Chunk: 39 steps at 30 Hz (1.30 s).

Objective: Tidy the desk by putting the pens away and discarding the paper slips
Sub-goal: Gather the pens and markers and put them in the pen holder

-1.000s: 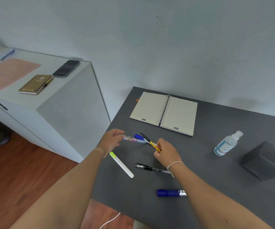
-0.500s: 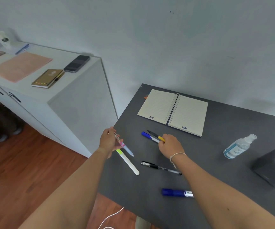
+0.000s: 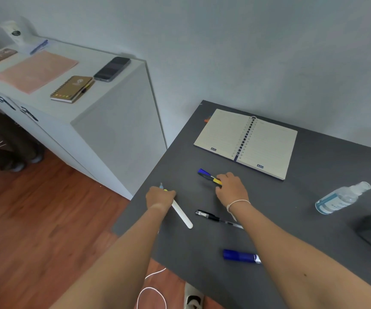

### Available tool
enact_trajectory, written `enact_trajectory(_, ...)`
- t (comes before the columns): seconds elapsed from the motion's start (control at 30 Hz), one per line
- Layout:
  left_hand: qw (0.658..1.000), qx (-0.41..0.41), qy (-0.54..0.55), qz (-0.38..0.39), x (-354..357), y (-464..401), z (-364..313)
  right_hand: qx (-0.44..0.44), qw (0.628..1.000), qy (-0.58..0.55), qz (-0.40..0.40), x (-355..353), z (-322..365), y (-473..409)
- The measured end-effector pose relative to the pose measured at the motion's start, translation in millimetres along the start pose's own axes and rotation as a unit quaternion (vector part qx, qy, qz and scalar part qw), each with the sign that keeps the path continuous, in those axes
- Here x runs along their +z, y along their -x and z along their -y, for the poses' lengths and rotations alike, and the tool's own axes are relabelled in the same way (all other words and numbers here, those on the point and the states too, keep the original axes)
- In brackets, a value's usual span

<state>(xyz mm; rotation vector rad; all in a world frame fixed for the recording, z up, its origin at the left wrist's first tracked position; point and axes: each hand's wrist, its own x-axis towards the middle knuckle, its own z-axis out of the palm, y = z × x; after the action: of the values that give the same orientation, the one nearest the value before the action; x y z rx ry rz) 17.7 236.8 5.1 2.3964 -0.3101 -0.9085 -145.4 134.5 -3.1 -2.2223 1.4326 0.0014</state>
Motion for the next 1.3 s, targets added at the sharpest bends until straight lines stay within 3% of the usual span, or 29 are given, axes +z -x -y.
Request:
enact_trajectory(0.37,0.994,0.085,-0.067,0.000,7.8,-3.1,-12.6,0.049,0.996,-0.074,0.023,-9.8,-4.6,-3.1)
enact_trajectory(0.6,0.985,0.143,0.062,0.072,15.0,-1.1,-60.0,0.078,0.972,-0.221,-0.029,-47.6,-10.0,-8.0)
enact_trajectory(0.8,0.951,0.236,0.143,0.142,19.4,26.0,-149.6,0.098,0.913,-0.381,-0.111,-112.9,-20.3,-7.8)
enact_trajectory(0.97,0.909,0.325,0.168,0.200,36.2,66.4,-232.3,0.104,0.842,-0.486,-0.209,-184.2,-50.9,0.5)
enact_trajectory(1.13,0.859,0.385,0.184,0.281,82.6,130.6,-295.0,0.136,0.775,-0.540,-0.299,-242.9,-103.3,28.5)
enact_trajectory(1.3,0.819,0.402,0.182,0.366,150.1,211.8,-311.4,0.172,0.715,-0.566,-0.373,-264.1,-170.9,78.9)
